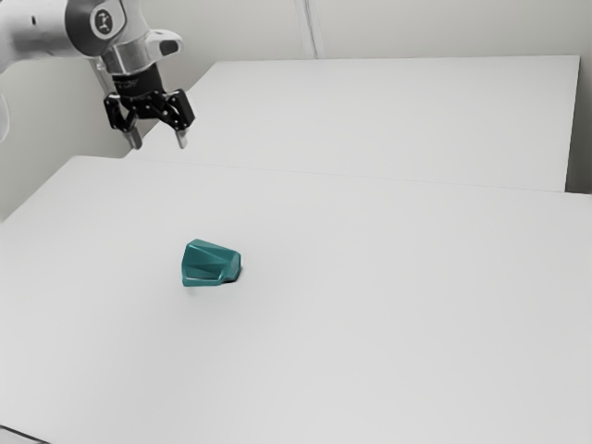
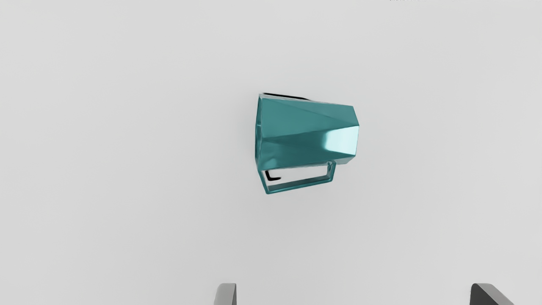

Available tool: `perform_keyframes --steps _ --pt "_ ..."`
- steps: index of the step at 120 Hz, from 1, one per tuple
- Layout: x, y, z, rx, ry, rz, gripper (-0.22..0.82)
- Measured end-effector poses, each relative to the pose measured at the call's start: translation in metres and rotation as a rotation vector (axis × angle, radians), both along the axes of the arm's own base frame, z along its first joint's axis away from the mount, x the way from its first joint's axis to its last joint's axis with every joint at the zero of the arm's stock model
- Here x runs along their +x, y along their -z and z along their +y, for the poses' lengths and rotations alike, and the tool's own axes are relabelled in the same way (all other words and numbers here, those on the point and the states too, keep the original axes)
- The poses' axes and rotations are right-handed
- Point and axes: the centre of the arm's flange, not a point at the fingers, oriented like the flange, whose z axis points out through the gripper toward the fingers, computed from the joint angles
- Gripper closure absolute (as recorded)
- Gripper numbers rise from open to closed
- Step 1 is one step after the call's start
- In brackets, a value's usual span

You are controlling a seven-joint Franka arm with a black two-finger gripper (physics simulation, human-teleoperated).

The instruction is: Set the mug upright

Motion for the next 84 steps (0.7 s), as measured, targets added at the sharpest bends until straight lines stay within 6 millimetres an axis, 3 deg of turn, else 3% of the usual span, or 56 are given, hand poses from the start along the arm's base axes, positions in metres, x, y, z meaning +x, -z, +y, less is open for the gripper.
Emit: perform_keyframes --steps 17,22,34,44,54,84 --pt "0.001 0.028 0.018 -0.067 -0.073 0.02 0.0" --pt "-0.002 0.045 0.044 -0.12 -0.131 0.032 0.0" --pt "-0.015 0.104 0.128 -0.301 -0.278 0.049 0.0" --pt "-0.036 0.157 0.167 -0.487 -0.361 0.043 0.0" --pt "-0.048 0.2 0.174 -0.665 -0.392 -0.003 0.0" --pt "-0.057 0.276 0.172 -0.822 -0.293 -0.135 0.0"
